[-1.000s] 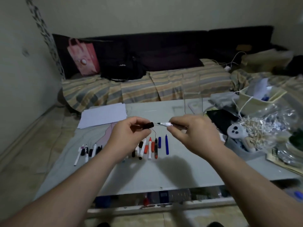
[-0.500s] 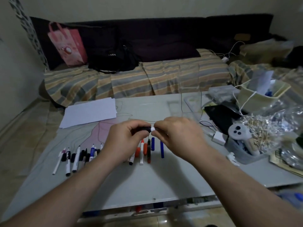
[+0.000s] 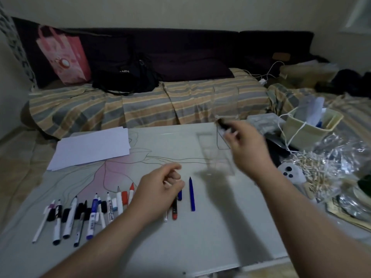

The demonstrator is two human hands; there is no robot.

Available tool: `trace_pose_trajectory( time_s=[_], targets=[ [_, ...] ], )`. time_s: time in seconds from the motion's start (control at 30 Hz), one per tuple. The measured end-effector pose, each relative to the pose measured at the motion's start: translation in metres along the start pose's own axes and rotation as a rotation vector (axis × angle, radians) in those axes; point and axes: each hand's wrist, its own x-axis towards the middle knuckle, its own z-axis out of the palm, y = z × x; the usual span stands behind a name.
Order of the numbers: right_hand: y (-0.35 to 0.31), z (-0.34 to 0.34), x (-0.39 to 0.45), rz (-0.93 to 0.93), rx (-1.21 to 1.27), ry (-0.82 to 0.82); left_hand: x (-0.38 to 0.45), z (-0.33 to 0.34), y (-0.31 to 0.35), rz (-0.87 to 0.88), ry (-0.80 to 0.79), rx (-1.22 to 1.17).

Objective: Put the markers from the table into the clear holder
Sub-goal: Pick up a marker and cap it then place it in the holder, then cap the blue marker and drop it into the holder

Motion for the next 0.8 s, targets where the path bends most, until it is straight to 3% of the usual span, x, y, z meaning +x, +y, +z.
trace_pose_trajectory(
  time_s=[0.07, 0.1, 0.17, 0.27, 0.37, 0.53, 0.7, 0.73, 0.8],
  targets=[
    [0.02, -0.008, 0.014, 0.137, 0.101, 0.239, 0.005, 0.008, -0.016, 0.055, -0.092, 0.267],
    [0.028, -0.007, 0.019, 0.176, 0.094, 0.275, 0.007, 0.013, -0.023, 0.082, -0.142, 0.363],
    [0.043, 0.005, 0.024, 0.221, 0.03, 0.209, 0.011, 0.022, -0.037, 0.113, -0.202, 0.45],
    [0.059, 0.027, 0.023, 0.178, -0.271, 0.046, 0.014, 0.031, -0.047, 0.124, -0.202, 0.463],
    [0.067, 0.037, 0.021, 0.167, -0.465, -0.017, 0.015, 0.037, -0.054, 0.138, -0.213, 0.478],
    [0.075, 0.045, 0.019, 0.179, -0.551, -0.188, 0.015, 0.043, -0.064, 0.119, -0.201, 0.529],
    [0.05, 0.052, 0.002, 0.024, -0.485, 0.044, 0.023, 0.04, -0.059, -0.038, -0.088, 0.611],
    [0.04, 0.06, -0.002, -0.02, -0.456, 0.012, 0.025, 0.04, -0.057, -0.067, -0.076, 0.617],
    [0.024, 0.082, -0.016, -0.026, -0.386, -0.226, 0.03, 0.039, -0.053, -0.103, -0.055, 0.615]
  ],
)
